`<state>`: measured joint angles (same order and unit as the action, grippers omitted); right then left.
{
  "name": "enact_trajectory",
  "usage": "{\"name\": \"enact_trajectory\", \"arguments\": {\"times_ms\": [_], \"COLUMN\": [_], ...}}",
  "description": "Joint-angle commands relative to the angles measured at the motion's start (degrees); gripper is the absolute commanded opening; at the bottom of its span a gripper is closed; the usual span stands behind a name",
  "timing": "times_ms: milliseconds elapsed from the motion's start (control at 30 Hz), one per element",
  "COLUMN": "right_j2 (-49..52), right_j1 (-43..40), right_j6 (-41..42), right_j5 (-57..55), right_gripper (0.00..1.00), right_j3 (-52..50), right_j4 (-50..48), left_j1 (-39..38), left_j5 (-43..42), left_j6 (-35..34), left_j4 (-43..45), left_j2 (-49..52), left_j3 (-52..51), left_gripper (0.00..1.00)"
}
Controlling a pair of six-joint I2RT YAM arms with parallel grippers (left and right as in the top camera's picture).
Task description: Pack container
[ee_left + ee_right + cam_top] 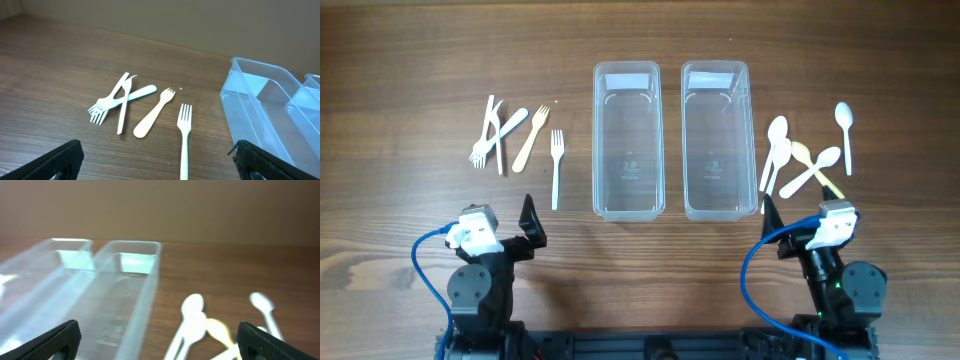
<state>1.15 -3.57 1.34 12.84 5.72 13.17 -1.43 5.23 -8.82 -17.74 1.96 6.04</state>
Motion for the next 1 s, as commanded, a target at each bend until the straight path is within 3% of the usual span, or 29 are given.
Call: {"name": "enact_trajectory", "arguments": {"times_ms": [0,133,300,600,967], "right_j2": [-0.7,-0.6,4.2,33.2,68.0], "right_j1": [-0.2,-0.2,-0.2,-0.2,-0.4], "right_j6": [13.2,13.4,14.9,12.9,0.3], "right_j5": [5.1,9.4,9.5,8.9,0.5], "right_gripper": [1.0,1.0,1.0,1.0,1.0], "right_j3": [-0.4,0.3,7.8,30.4,58.6], "right_j4": [-0.6,-1.3,-1.1,5.1,20.6], "left_j1": [0.4,0.4,0.4,0.4,0.7], "left_j5": [-2.3,-10.8,-9.9,-3.6,-2.1], "left_j6": [0.6,0.6,0.7,1.2,2.7], "left_j4": [1.8,5.1,3.2,-3.7,-10.6], "left_j2": [-0.4,-0.4,1.5,20.4,51.8], "left_j3": [-0.5,0.4,5.9,24.0,42.8], "left_gripper": [1.0,1.0,1.0,1.0,1.0]}}
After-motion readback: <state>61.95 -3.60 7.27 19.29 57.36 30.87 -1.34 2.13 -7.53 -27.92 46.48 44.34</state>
